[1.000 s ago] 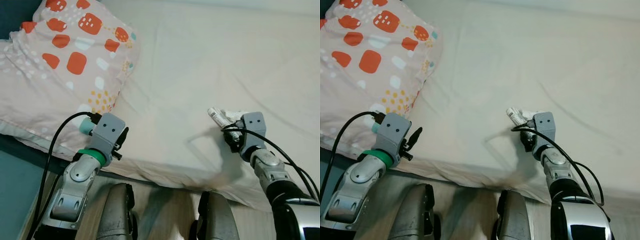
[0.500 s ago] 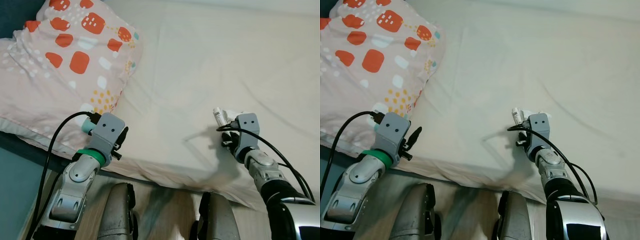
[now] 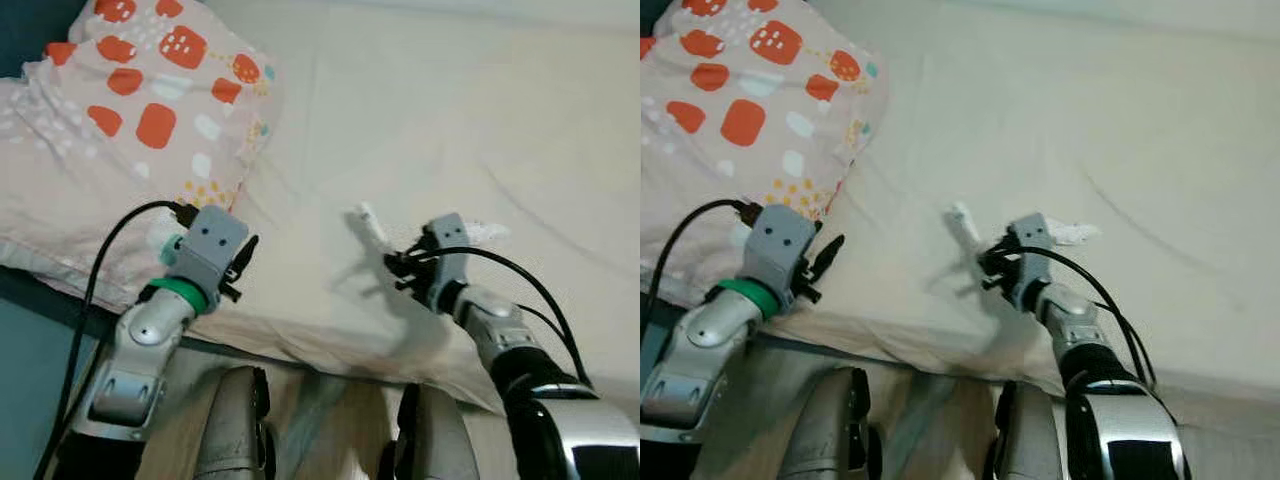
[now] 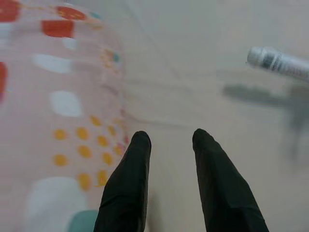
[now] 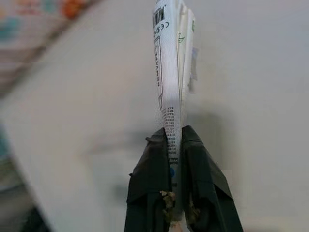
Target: Clean up the room
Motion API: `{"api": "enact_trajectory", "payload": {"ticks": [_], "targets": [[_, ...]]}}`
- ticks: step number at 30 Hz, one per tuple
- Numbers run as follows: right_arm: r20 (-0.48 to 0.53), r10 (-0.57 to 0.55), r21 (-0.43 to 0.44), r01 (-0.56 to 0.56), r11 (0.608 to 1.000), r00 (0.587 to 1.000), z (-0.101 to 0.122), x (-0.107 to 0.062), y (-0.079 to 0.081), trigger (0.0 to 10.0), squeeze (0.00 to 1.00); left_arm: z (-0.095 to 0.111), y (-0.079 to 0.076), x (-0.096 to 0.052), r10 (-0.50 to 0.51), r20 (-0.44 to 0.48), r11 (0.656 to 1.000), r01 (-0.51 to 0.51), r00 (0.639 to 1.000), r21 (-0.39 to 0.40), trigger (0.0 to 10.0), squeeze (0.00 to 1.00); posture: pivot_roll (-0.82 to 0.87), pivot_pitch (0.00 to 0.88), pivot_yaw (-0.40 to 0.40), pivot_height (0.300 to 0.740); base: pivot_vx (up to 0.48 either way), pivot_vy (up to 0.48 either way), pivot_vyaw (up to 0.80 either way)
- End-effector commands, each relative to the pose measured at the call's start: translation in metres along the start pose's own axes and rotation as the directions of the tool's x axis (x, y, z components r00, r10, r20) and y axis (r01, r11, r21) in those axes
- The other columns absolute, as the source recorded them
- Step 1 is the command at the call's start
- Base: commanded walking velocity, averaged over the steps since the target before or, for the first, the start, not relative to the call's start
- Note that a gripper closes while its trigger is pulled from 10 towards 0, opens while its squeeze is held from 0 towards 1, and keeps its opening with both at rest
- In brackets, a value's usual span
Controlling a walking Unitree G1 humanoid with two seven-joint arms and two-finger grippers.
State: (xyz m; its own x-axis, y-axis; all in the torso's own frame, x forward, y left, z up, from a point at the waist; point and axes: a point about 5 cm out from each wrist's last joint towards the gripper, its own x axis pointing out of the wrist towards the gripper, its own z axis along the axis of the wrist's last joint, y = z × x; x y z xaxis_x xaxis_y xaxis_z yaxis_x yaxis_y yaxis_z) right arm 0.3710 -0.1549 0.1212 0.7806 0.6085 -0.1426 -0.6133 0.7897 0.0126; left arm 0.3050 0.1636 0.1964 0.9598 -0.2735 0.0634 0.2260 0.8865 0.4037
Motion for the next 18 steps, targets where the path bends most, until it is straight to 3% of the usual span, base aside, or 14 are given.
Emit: {"api": "enact_trajectory", "payload": {"ticks": [1,4,5,6,7,9,10,14,15,16,17,18], "targets": [[-0.023,0.074,0.004,-0.074,0.997,0.997,-0.004,0.01,0.016,0.0,0.0,-0.003,0.001,-0.003,0.01,-0.018,1.0,-0.01,1.0,-0.009,10.0,0.0,0.25,0.232,0.071,0.595,0.0,0.0,0.0],[-0.056,0.068,-0.024,-0.07,0.997,0.996,-0.002,0.022,0.027,0.0,0.0,-0.003,-0.001,-0.005,0.015,-0.021,1.0,-0.015,1.0,-0.012,10.0,0.0,0.25,0.232,0.071,0.595,0.0,0.0,0.0],[-0.095,0.041,-0.059,-0.046,0.997,0.995,-0.004,0.026,0.031,10.0,0.0,-0.004,-0.002,-0.005,0.016,-0.025,1.0,-0.016,1.0,-0.014,10.0,0.0,0.25,0.232,0.071,0.595,0.0,0.0,0.0],[-0.101,0.043,-0.058,-0.049,0.997,0.994,-0.006,0.027,0.032,10.0,0.0,-0.004,-0.003,-0.006,0.016,-0.026,1.0,-0.017,1.0,-0.017,10.0,0.0,0.25,0.232,0.071,0.595,0.0,0.0,0.0],[-0.105,0.062,-0.044,-0.067,0.997,0.992,-0.008,0.027,0.035,10.0,1.0,-0.004,-0.004,-0.007,0.017,-0.027,1.0,-0.018,0.999,-0.018,10.0,0.0,0.29,0.24,0.06,0.595,0.0,0.0,0.0],[-0.106,0.078,-0.032,-0.082,0.996,0.991,-0.009,0.027,0.036,10.0,1.0,-0.004,-0.004,-0.007,0.018,-0.028,1.0,-0.018,0.999,-0.019,10.0,0.0,0.29,0.24,0.06,0.595,0.0,0.0,0.0],[-0.126,0.147,-0.031,-0.152,0.988,0.981,-0.015,0.027,0.043,10.0,1.0,-0.006,-0.008,-0.008,0.007,-0.038,1.0,-0.007,0.999,-0.014,10.0,0.0,0.29,0.245,0.059,0.595,0.0,0.0,0.0],[-0.139,0.165,-0.055,-0.174,0.983,0.976,-0.018,0.026,0.045,10.0,1.0,-0.008,-0.014,-0.006,-0.015,-0.045,1.0,0.015,0.999,0.0,10.0,0.0,0.27,0.249,0.058,0.595,0.0,0.0,0.0],[-0.141,0.166,-0.046,-0.174,0.984,0.976,-0.019,0.023,0.042,10.0,0.4,-0.011,-0.02,-0.002,-0.037,-0.055,0.999,0.037,0.998,0.002,10.0,0.0,0.27,0.249,0.058,0.595,0.0,0.0,0.0],[-0.142,0.169,-0.039,-0.176,0.984,0.975,-0.02,0.02,0.04,10.0,0.4,-0.013,-0.024,0.001,-0.053,-0.063,0.999,0.053,0.997,0.004,10.0,0.0,0.27,0.249,0.058,0.595,0.0,0.0,0.0],[-0.149,0.161,-0.047,-0.169,0.984,0.976,-0.021,0.016,0.035,10.0,0.0,-0.014,-0.03,0.006,-0.07,-0.066,0.998,0.07,0.995,0.0,10.0,0.0,0.25,0.253,0.059,0.595,0.0,0.0,0.0],[-0.149,0.161,-0.047,-0.169,0.984,0.976,-0.021,0.016,0.035,10.0,0.0,-0.014,-0.03,0.006,-0.07,-0.066,0.998,0.07,0.995,0.0,10.0,0.0,0.25,0.253,0.059,0.595,0.0,0.0,0.0]]}}
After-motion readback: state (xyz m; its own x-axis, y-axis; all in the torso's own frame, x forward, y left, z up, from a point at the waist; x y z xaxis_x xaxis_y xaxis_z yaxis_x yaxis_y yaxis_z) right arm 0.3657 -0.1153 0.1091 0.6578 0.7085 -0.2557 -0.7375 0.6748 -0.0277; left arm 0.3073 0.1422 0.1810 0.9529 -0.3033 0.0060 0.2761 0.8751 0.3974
